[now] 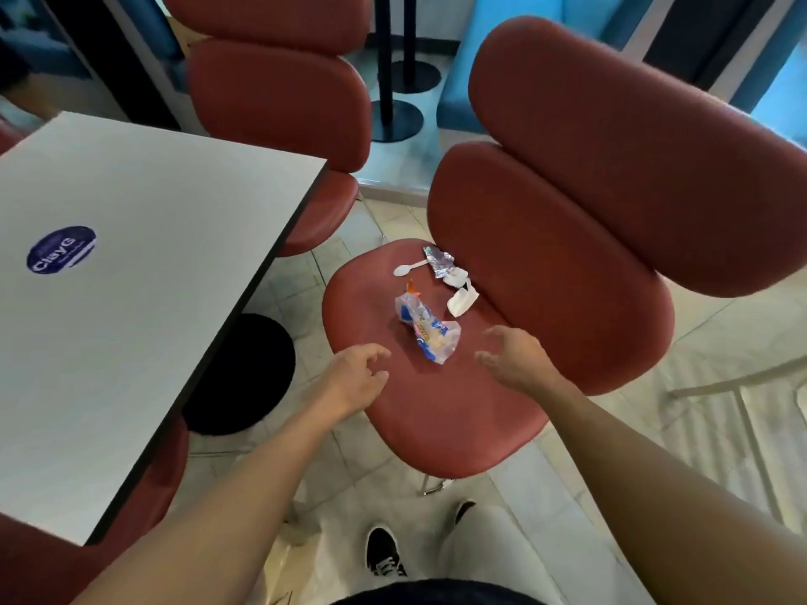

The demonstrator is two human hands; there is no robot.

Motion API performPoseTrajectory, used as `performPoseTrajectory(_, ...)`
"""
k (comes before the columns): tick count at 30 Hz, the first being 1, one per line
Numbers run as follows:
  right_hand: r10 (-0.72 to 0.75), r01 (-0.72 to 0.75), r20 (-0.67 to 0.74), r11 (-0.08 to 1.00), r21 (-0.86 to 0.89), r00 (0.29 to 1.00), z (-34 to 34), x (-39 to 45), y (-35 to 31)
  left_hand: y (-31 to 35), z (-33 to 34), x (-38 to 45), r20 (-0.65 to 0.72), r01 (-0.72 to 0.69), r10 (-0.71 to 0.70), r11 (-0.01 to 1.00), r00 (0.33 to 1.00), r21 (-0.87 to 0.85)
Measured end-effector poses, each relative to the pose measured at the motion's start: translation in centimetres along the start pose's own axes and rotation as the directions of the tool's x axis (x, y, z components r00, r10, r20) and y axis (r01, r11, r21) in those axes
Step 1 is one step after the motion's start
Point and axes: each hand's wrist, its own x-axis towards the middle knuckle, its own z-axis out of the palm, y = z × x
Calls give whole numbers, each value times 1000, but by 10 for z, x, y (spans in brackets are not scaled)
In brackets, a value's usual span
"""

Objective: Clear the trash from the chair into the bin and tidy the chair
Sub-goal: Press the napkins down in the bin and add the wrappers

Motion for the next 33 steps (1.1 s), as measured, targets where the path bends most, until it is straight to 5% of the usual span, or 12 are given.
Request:
performPoseTrajectory(15, 57, -78, 165, 990, 121, 985, -18, 199, 36, 76, 30, 229, 100, -20, 4, 987, 995, 160)
performPoseTrajectory(29, 143, -204, 245, 949, 242, 959, 72, 340, 99, 56, 148, 402, 310, -180, 72, 925, 948, 336)
performPoseTrajectory(33, 172, -225, 208, 938, 264, 963, 103, 354, 104, 42, 179, 438, 350, -228, 49, 840, 936, 492)
